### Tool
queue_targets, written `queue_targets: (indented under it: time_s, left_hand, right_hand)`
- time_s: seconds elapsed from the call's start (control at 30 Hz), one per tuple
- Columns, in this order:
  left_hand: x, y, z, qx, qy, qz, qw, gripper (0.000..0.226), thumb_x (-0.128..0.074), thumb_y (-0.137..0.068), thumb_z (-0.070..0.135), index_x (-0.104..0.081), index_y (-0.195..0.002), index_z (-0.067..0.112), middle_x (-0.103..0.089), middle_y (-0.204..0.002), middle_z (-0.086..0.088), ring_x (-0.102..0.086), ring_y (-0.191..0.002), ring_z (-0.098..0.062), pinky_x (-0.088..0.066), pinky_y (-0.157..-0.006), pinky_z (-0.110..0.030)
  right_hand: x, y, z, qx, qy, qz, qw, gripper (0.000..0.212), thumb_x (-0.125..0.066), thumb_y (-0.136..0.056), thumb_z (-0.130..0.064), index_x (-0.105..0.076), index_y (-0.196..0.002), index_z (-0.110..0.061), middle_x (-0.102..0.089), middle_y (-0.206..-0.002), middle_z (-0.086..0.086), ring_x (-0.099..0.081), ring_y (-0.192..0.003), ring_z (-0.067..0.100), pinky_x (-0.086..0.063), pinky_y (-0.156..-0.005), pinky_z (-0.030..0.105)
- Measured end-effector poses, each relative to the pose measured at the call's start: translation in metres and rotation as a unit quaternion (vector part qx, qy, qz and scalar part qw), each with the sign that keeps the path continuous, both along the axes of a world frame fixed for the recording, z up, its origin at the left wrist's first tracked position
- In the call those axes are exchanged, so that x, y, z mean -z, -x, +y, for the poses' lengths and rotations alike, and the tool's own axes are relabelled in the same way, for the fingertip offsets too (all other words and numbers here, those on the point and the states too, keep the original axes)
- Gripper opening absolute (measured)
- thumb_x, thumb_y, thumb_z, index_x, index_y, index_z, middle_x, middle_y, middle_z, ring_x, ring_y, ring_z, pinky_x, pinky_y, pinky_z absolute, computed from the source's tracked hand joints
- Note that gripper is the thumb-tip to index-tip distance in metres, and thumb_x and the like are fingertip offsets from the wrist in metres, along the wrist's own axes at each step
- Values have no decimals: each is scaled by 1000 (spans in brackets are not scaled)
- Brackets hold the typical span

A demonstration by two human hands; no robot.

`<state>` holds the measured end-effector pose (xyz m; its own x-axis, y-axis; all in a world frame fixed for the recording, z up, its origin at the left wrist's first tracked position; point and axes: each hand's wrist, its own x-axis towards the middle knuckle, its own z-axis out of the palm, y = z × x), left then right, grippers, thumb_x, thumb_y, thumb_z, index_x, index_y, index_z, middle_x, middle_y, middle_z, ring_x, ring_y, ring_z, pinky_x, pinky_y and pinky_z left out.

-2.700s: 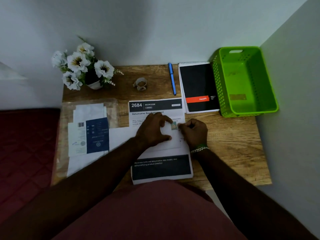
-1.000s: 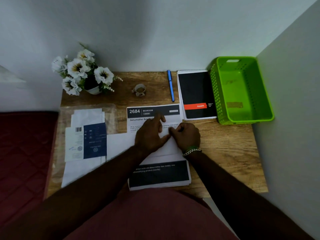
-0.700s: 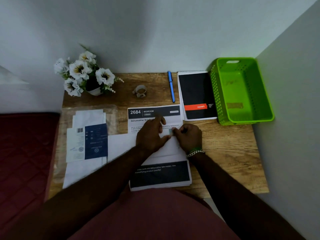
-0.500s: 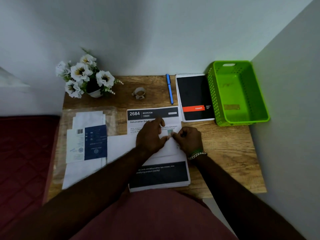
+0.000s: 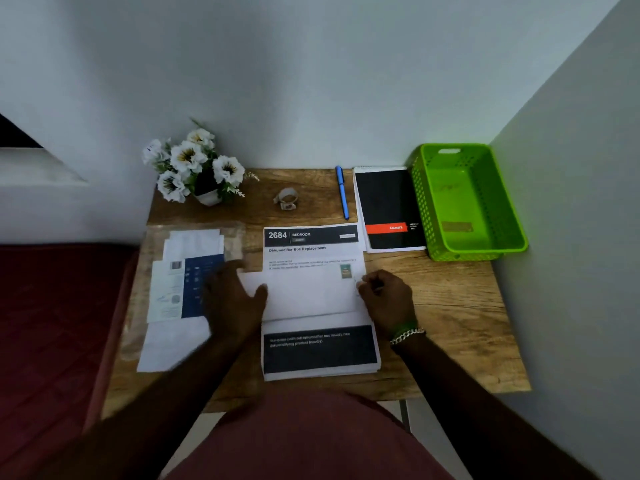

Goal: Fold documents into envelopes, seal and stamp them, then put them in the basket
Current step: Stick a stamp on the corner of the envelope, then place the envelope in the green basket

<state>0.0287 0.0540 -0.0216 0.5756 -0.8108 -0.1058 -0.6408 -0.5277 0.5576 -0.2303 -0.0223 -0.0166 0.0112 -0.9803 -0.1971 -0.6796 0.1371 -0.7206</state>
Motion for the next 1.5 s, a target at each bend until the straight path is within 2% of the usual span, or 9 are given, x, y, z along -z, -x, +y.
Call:
queue_targets:
  time_s: [0.27,0.5,0.67,0.77,0.9,1.1,1.27,1.4,1.5]
  left_hand:
    - [3,-11,9,-85,20,130,988,54,-76,-83,11,-51,-131,18,-55,-133,-11,-52,-124,-30,-48,-101,-48]
    - [-44,-16,-31,-166,79,315,931,43,-74,-89,10,-56,-128,15,-59,-116,0,-59,-98,-19,-51,-77,-32]
    - [-80,20,-105,-133,133,459,869,28,-82,-81,10,-70,-106,11,-71,-110,-8,-65,-98,-22,-56,-94,-44]
    - [-82,64,-161,-108,117,524,836,33,-83,-80,14,-70,-109,2,-71,-114,-16,-67,-102,-31,-55,-96,-56]
    - [-93,149,-223,-32,81,575,813,26,-76,-86,12,-66,-105,-3,-69,-106,-22,-65,-80,-26,-61,-61,-35]
    - [-65,248,-288,-29,57,547,834,20,-80,-74,-4,-69,-71,13,-73,-97,-22,-71,-95,-39,-57,-89,-59]
    - [-62,288,-299,-19,31,510,859,35,-81,-75,-3,-58,-93,15,-67,-118,-25,-68,-105,-40,-56,-90,-59]
    - [-57,303,-287,37,11,487,873,92,-80,-75,-8,-36,-150,20,-55,-134,-13,-59,-119,-33,-53,-96,-59]
    - [-44,309,-279,105,4,438,893,109,-79,-75,-9,-19,-158,28,-49,-142,-7,-53,-126,-29,-51,-99,-57]
  right_hand:
    - [6,-19,8,40,-99,-41,993,34,-82,-79,-26,-66,-106,-14,-69,-90,0,-65,-88,19,-55,-84,35]
    - [-16,7,-16,94,-166,-212,959,4,-75,-86,-8,-72,-89,-10,-75,-98,13,-72,-94,31,-59,-87,45]
    - [-57,61,-21,158,-128,-310,929,9,-72,-87,-4,-65,-82,-6,-68,-73,14,-58,-56,22,-42,-46,23]
    - [-72,99,-17,215,-89,-370,900,10,-74,-85,-1,-66,-89,2,-67,-69,17,-53,-52,20,-42,-49,26]
    - [-77,148,-17,337,-23,-397,853,9,-75,-83,0,-68,-87,4,-63,-66,17,-51,-59,22,-45,-58,30]
    - [-70,190,-18,437,13,-411,800,12,-76,-83,-2,-67,-86,6,-63,-67,21,-56,-60,24,-50,-61,35]
    - [-57,190,-28,469,3,-415,780,10,-76,-83,-1,-67,-82,4,-65,-65,18,-57,-49,21,-51,-53,30]
    - [-48,177,-48,467,-6,-386,795,10,-77,-83,-6,-70,-82,1,-71,-76,17,-62,-59,21,-52,-58,31]
    - [-43,167,-63,476,-7,-409,778,8,-77,-83,-2,-70,-85,3,-72,-84,19,-65,-68,24,-54,-54,29]
